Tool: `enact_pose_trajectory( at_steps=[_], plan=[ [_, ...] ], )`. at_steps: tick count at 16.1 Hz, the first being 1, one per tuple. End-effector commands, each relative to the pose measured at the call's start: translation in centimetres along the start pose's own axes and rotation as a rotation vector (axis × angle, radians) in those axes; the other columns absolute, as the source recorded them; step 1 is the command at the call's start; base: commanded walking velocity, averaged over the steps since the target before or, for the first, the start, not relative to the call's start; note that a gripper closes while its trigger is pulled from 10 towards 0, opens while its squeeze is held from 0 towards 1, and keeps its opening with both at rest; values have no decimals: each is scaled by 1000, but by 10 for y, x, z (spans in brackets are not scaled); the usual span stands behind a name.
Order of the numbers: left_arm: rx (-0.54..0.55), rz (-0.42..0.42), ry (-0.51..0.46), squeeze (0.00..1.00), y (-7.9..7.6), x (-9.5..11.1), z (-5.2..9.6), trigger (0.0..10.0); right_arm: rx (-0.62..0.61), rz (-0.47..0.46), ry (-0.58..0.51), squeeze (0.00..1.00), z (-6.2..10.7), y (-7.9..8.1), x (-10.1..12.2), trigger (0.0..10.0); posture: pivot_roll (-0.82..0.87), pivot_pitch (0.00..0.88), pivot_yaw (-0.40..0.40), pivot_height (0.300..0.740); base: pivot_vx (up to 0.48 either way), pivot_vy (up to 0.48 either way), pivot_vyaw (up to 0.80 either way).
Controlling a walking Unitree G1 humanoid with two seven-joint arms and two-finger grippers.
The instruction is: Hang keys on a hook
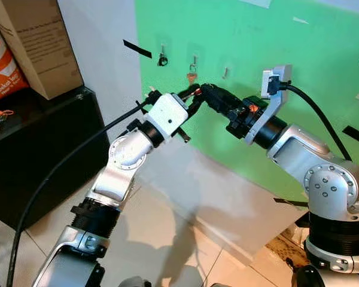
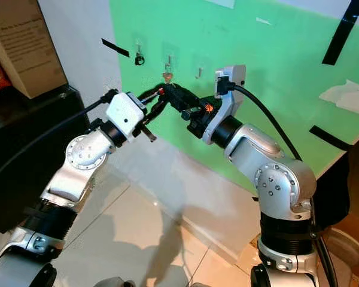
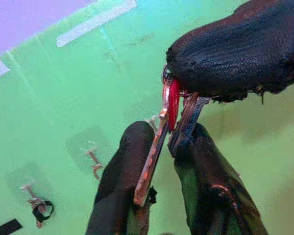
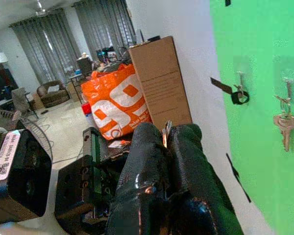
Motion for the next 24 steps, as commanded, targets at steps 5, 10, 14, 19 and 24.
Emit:
enact_pose_trajectory(
  at_steps=[5,10,14,19,24],
  plan=[
    [16,34,-75,953,2,9,5,10000,4,-6,24,0,2,0,-4,10000,-93,0,-49,740,0,0,0],
    [-30,51,-55,0,-4,4,5,10000,10,-3,25,0,2,1,-4,10000,-96,0,-49,740,0,0,0],
    [-42,52,-68,0,-4,6,4,1059,13,-1,25,0,3,2,-4,10000,-99,0,-50,740,0,0,0],
    [-67,41,-74,0,-7,7,3,0,13,3,31,0,2,2,-5,10000,-95,0,-53,740,0,0,0],
    [-58,35,-62,0,-5,5,5,0,13,2,32,0,1,3,-6,10000,-93,0,-52,740,0,0,0]
  ],
)
Point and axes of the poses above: a point about 5 cm out from each wrist's last joint towards the gripper, its own z axis pointing back from the gripper into the wrist, its own x axis along the axis of the wrist's last joint, y = z × x, the point moved 1 cm from there along -z, pointing out of the wrist towards the gripper, and after that the axes turned 2 degrees about z, right-handed, at the moved point
